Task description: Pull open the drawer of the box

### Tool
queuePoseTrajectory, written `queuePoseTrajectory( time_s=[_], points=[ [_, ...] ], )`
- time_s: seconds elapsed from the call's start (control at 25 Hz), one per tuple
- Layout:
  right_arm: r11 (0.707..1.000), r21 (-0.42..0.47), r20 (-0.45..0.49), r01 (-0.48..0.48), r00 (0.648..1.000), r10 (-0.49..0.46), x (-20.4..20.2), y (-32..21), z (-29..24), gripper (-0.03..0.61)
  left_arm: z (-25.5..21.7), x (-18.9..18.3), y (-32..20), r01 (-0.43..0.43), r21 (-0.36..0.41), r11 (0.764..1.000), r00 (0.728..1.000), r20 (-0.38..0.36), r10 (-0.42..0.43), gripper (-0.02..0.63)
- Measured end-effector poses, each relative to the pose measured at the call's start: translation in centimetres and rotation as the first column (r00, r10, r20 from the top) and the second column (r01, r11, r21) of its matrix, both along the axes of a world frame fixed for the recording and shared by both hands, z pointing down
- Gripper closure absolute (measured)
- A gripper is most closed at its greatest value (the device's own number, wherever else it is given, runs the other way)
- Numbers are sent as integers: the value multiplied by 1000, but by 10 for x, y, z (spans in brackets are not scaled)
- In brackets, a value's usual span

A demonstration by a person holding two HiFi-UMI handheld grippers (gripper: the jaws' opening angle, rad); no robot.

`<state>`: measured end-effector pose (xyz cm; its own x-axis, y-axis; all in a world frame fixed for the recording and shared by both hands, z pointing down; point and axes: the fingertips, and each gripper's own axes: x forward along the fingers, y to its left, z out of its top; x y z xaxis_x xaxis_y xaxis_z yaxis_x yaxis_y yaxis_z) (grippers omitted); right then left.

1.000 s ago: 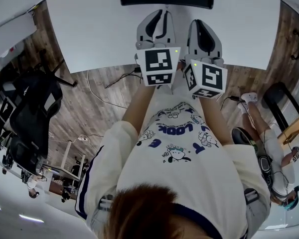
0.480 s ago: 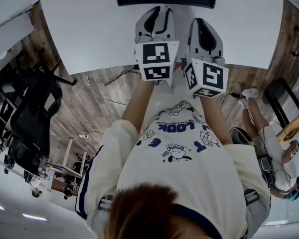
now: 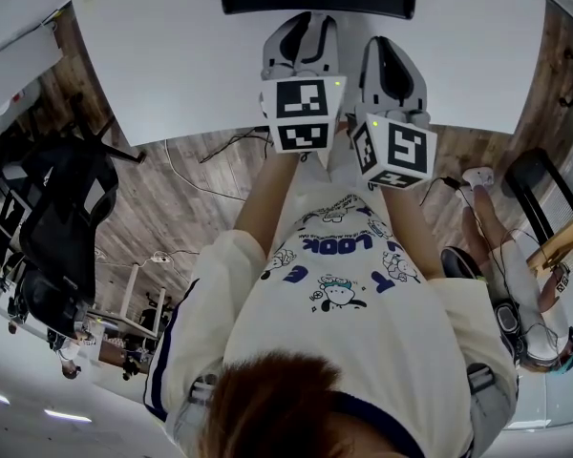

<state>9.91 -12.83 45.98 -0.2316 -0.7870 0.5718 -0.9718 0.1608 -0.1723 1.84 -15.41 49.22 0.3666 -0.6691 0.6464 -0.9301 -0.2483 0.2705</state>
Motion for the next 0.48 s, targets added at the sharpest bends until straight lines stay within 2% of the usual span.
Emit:
queuePoseTrajectory(
  time_s=[0.48],
  points=[
    [1000,0,9,-3,1000,3,2,0,0,538,3,-1,-3,23,-4,1000,1000,10,-23,520]
  ],
)
